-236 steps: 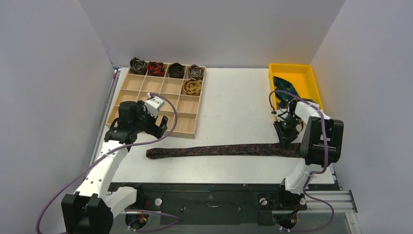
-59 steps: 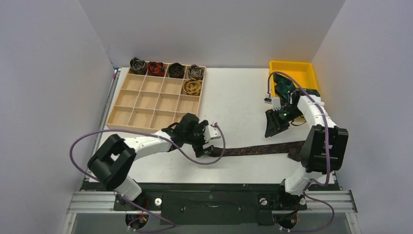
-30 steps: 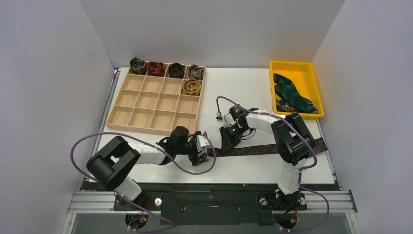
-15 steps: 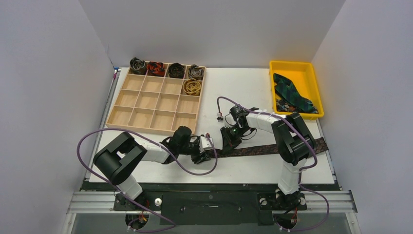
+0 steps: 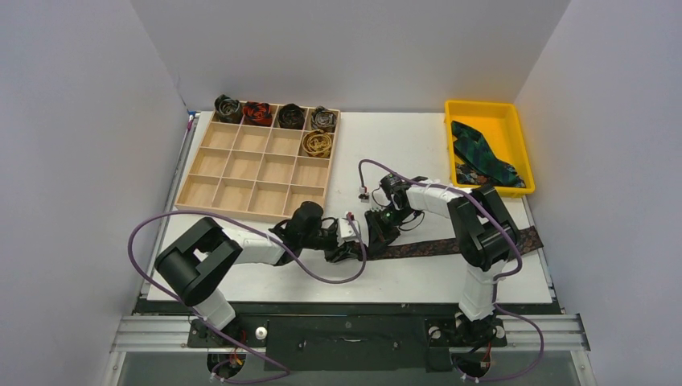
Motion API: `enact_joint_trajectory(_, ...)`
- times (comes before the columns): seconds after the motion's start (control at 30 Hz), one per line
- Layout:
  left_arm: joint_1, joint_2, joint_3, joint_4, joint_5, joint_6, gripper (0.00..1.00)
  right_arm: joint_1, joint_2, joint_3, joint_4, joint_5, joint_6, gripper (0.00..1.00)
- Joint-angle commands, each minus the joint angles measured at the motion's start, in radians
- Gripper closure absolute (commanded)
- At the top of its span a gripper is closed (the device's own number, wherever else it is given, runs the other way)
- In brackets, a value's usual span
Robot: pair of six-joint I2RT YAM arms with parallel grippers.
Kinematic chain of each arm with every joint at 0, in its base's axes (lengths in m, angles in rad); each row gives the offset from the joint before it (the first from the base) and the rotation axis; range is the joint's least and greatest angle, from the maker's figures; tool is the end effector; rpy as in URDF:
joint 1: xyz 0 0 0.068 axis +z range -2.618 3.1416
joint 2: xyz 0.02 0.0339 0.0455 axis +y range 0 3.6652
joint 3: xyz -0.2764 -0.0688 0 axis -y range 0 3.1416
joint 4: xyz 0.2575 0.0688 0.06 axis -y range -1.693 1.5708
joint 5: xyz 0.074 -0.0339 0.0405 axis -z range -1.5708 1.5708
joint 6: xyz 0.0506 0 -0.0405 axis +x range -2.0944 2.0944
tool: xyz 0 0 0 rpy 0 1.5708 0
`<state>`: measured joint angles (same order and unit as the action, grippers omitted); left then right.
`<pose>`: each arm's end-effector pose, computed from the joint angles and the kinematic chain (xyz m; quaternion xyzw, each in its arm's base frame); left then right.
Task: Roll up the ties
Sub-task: Roll the tie at the center of the board.
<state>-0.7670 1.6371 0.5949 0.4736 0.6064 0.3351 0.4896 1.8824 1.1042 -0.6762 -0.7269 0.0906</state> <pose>0.2085 -0.2410 0.1350 0.5605 0.6380 -0.3540 0.3917 0.2871 0.1911 0.1275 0.2052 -0.9105 -0.3556 0.0494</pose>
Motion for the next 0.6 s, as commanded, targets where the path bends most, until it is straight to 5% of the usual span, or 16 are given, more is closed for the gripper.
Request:
enact_joint_trajectory(0.0,-0.03,0.011,0.074,0.054,0.05,-0.055,0.67,-0.008,0.044,0.013,0.017,0.045,-0.03,1.0)
enact_joint_trajectory(0.33,-0.05,0.111,0.158,0.082,0.047,-0.09,0.72,-0.034,-0.009,0.021,0.054,-0.049,0.003,1.0)
enact_joint_trajectory(0.57,-0.042,0.067,0.133,0.029,0.045,-0.066,0.71,-0.119,-0.09,0.033,-0.065,-0.084,-0.067,0.92)
